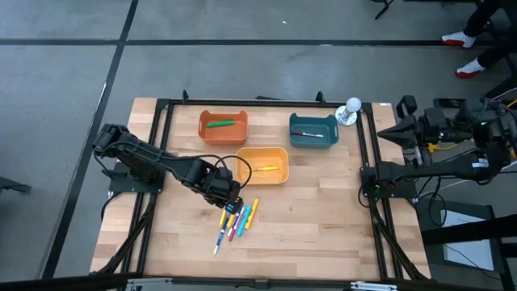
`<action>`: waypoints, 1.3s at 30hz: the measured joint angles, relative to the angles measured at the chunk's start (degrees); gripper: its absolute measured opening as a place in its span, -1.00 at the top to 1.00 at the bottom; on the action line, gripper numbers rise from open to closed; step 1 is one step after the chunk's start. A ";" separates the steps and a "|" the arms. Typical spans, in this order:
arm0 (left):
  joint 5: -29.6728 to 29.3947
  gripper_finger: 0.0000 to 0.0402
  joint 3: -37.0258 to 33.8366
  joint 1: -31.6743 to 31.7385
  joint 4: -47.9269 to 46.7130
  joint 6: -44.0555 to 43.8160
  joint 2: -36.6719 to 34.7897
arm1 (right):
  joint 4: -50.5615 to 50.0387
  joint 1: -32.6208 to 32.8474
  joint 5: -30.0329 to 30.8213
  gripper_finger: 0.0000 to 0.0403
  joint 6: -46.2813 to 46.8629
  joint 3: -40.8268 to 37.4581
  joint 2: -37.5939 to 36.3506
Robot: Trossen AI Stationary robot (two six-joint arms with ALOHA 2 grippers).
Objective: Pick & Place Markers
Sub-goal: Put the small yellow highlighter into the yellow bin
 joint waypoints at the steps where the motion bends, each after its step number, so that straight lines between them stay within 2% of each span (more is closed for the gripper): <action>1: 0.00 0.84 0.00 0.00 0.02 0.02 0.00 | -0.02 0.00 0.00 0.96 -0.14 0.00 0.00; 6: 0.32 0.71 0.00 0.00 0.37 0.09 0.00 | -0.16 0.00 0.04 0.93 -0.17 0.00 0.00; 16: 0.33 0.04 -0.12 0.00 0.55 -1.62 0.00 | -0.27 0.00 0.04 0.89 -0.19 0.00 0.00; 21: 1.61 -0.15 -2.61 0.00 0.69 -5.21 -0.02 | -0.30 0.00 0.04 0.89 -0.19 0.00 0.01; 25: 2.79 -0.16 -4.17 -0.02 2.23 -6.16 -0.02 | -0.32 0.00 0.04 0.88 -0.19 0.00 0.02; 32: 1.55 -0.08 -7.14 -0.44 8.90 -8.25 0.38 | -0.49 0.00 0.05 0.88 -0.20 0.00 0.02; 39: 6.76 0.00 -7.76 -1.47 11.31 -8.83 5.67 | -0.49 0.00 0.04 0.88 -0.19 0.00 0.02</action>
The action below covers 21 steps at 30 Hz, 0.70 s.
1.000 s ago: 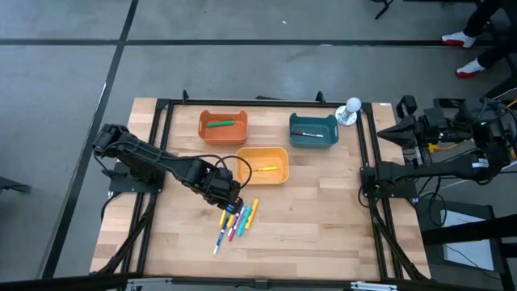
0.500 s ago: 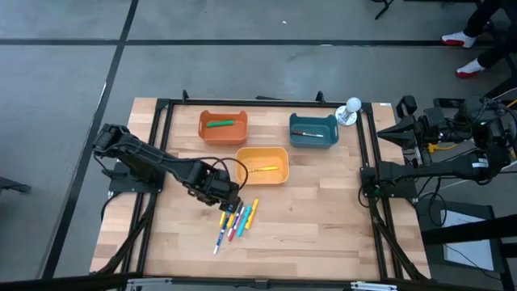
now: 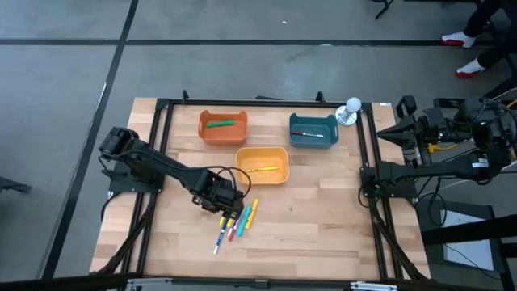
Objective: Pick & Place Markers
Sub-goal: Put the small yellow highlighter into the yellow bin
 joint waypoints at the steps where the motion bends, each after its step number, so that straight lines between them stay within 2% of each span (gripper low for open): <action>1: 0.58 0.01 0.00 -0.12 0.99 0.00 0.83 | 0.00 0.00 0.00 0.88 -0.01 0.00 0.00; 9: 3.66 0.02 0.00 -0.32 2.50 0.00 4.58 | 0.00 0.00 0.01 0.88 -0.01 0.00 0.00; 21: -0.67 0.01 0.00 -0.32 -0.82 -0.85 4.61 | 0.00 0.00 0.01 0.88 -0.02 0.00 0.01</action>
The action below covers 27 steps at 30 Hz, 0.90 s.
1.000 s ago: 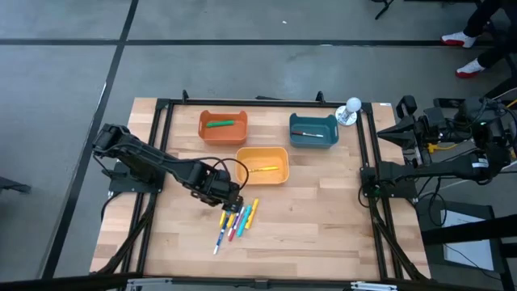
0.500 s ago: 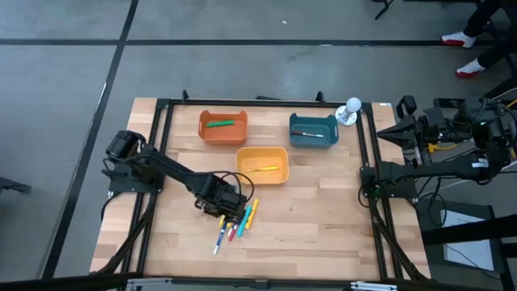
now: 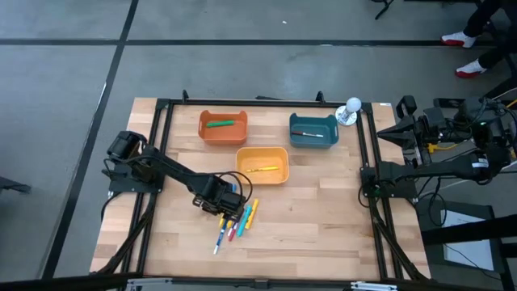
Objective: Pick & Place Markers
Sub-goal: Put the small yellow highlighter into the yellow bin
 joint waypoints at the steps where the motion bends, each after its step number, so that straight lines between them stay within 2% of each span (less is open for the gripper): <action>1: -0.34 0.01 0.00 0.00 0.07 -0.17 0.16 | 0.00 0.00 -0.01 0.88 -0.01 0.00 -0.01; 27: -0.35 0.02 0.04 -1.27 -0.40 -2.33 3.67 | 0.02 0.00 0.01 0.88 -0.01 0.00 0.01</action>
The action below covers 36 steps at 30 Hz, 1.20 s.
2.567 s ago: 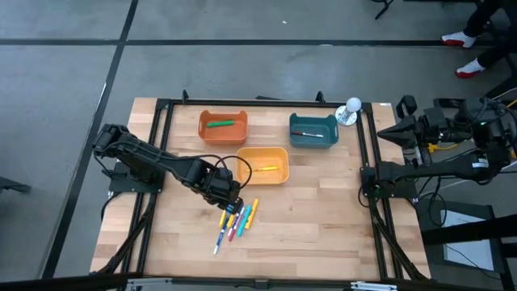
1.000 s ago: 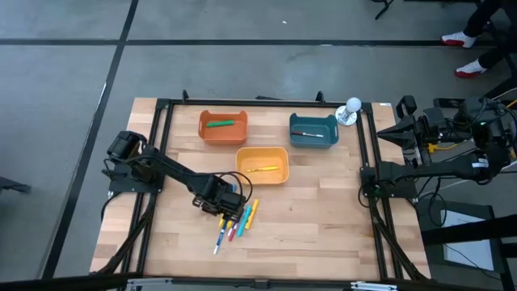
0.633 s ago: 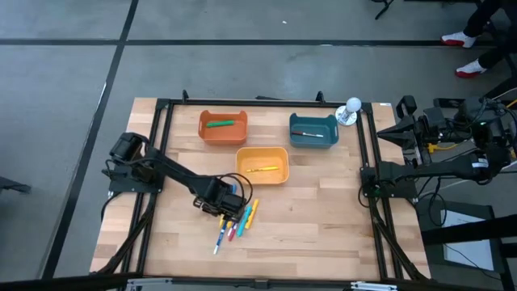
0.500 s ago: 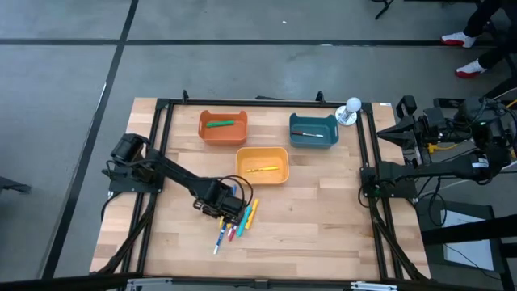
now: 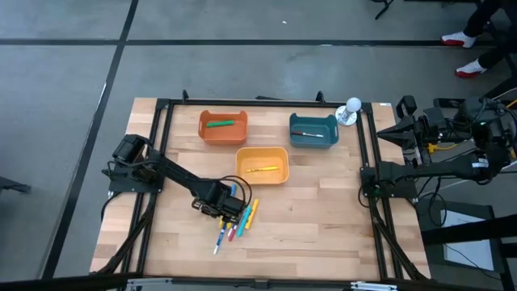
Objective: Pick & Place Markers
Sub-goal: Put the small yellow highlighter into the yellow bin
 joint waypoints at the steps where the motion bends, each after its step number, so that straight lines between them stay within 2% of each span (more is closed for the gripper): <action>1: -0.38 0.02 0.00 -0.02 -0.04 -0.01 0.00 | 0.00 -0.01 -0.02 0.88 0.00 -0.01 0.00; 26: -1.20 0.06 0.00 0.09 2.28 -1.91 2.45 | 0.00 -0.02 0.00 0.88 0.00 0.00 0.00; 31: -1.09 0.19 0.00 0.10 1.97 -2.34 2.45 | 0.00 0.00 0.00 0.88 0.01 0.00 0.00; 36: -0.70 0.48 0.00 0.11 1.96 -2.34 2.49 | 0.00 -0.01 -0.01 0.88 0.00 0.00 0.00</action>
